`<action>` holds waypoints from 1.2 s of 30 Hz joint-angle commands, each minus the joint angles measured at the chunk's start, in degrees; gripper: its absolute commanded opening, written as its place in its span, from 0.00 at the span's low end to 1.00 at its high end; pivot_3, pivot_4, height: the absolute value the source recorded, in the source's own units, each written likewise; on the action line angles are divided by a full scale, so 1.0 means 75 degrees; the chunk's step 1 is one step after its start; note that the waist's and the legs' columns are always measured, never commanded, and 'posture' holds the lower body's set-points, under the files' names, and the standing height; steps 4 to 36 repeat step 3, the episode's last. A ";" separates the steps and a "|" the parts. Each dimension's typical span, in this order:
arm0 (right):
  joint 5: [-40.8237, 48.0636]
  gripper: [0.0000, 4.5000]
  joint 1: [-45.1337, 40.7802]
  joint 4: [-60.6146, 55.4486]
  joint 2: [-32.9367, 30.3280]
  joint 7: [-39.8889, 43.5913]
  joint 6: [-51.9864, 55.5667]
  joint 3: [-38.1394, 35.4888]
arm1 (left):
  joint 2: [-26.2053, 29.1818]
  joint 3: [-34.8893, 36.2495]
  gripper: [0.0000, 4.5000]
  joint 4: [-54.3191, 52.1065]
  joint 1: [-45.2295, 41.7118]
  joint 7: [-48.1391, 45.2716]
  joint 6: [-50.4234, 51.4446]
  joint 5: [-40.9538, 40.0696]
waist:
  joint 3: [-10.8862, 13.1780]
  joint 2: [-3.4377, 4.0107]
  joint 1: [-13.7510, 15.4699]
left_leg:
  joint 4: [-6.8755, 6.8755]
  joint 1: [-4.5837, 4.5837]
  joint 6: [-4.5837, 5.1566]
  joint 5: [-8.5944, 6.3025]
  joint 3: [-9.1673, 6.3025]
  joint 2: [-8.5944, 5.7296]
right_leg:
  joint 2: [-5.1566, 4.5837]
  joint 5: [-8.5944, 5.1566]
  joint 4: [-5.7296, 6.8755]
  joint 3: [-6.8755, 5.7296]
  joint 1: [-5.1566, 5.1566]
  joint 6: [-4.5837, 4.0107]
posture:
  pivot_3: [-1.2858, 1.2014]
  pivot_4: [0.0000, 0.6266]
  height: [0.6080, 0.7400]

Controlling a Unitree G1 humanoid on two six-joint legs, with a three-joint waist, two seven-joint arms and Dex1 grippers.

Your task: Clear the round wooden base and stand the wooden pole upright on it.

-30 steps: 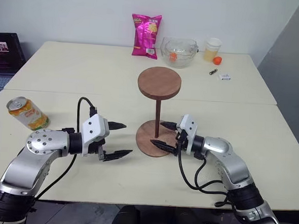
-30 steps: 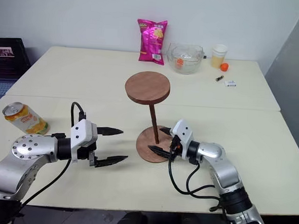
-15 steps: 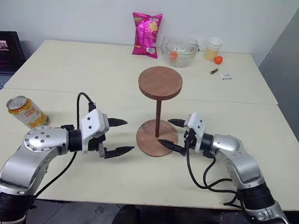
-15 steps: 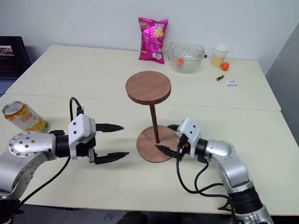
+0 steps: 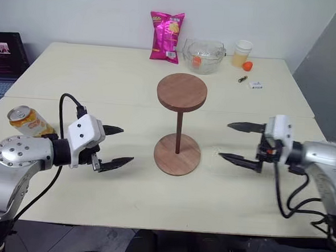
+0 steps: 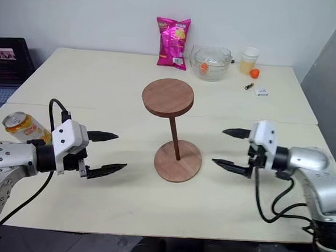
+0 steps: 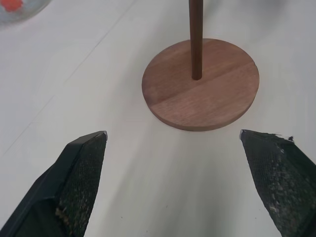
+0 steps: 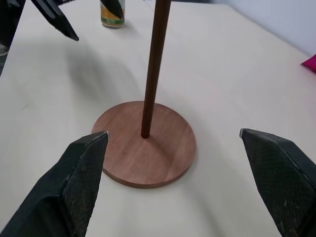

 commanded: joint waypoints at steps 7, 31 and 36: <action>0.0436 0.99 0.0424 -0.0602 -0.0544 0.0225 0.0273 -0.0402 | 0.0173 0.0054 1.00 0.0251 -0.0287 -0.0259 -0.0131 -0.0083 | 0.0001 0.0000 -0.0006 | 0.0000 0.0000 0.0000 0.0000 0.0001 0.0000 | 0.0000 0.0000 0.0001 0.0000 0.0000 0.0000 | 0.52 0.24 1.00; 0.0436 0.99 0.0424 -0.0602 -0.0544 0.0225 0.0273 -0.0402 | 0.0173 0.0054 1.00 0.0251 -0.0287 -0.0259 -0.0131 -0.0083 | 0.0001 0.0000 -0.0006 | 0.0000 0.0000 0.0000 0.0000 0.0001 0.0000 | 0.0000 0.0000 0.0001 0.0000 0.0000 0.0000 | 0.52 0.24 1.00; 0.0436 0.99 0.0424 -0.0602 -0.0544 0.0225 0.0273 -0.0402 | 0.0173 0.0054 1.00 0.0251 -0.0287 -0.0259 -0.0131 -0.0083 | 0.0001 0.0000 -0.0006 | 0.0000 0.0000 0.0000 0.0000 0.0001 0.0000 | 0.0000 0.0000 0.0001 0.0000 0.0000 0.0000 | 0.52 0.24 1.00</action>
